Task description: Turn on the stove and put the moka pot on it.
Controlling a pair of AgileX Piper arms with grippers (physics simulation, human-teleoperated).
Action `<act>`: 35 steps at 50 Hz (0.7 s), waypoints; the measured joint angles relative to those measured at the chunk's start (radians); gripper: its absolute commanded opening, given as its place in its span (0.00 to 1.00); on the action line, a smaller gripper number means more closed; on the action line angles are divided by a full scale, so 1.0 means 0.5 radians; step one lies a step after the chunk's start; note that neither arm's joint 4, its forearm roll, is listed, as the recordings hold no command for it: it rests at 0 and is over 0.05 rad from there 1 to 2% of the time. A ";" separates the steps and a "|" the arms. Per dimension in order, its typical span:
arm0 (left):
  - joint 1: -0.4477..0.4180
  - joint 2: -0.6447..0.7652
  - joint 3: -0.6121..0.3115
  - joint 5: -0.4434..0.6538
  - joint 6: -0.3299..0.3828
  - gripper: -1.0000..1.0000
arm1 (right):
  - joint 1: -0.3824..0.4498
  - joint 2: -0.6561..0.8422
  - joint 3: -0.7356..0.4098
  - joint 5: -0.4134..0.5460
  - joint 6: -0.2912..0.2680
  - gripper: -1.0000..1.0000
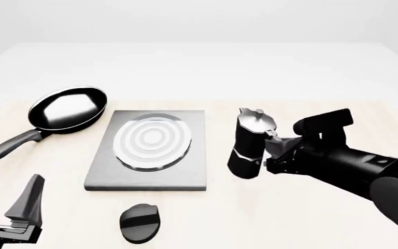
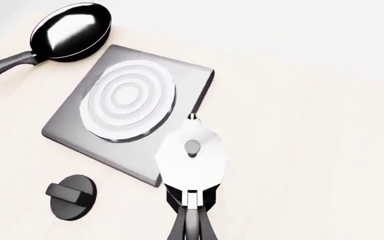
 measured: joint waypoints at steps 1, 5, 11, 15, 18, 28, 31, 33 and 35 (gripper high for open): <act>0.000 -0.003 0.000 0.002 0.000 1.00 | 0.013 0.010 -0.020 0.018 -0.015 0.00; 0.002 -0.015 0.000 0.012 0.000 1.00 | 0.054 0.052 -0.099 0.078 -0.074 0.00; 0.004 -0.027 0.000 0.022 0.001 1.00 | 0.101 0.128 -0.218 0.147 -0.179 0.00; 0.003 -0.035 0.000 0.029 0.003 1.00 | 0.140 0.189 -0.296 0.178 -0.245 0.00; 0.004 -0.042 0.000 0.034 0.005 1.00 | 0.165 0.237 -0.353 0.193 -0.287 0.00; 0.002 -0.053 0.000 0.041 0.015 1.00 | 0.240 0.407 -0.562 0.220 -0.399 0.00; 0.002 -0.050 0.000 0.039 0.018 1.00 | 0.258 0.455 -0.621 0.220 -0.422 0.00; 0.001 -0.046 0.000 0.036 0.019 1.00 | 0.267 0.487 -0.659 0.219 -0.436 0.00; 0.001 -0.040 0.000 0.031 0.021 1.00 | 0.277 0.518 -0.697 0.217 -0.447 0.00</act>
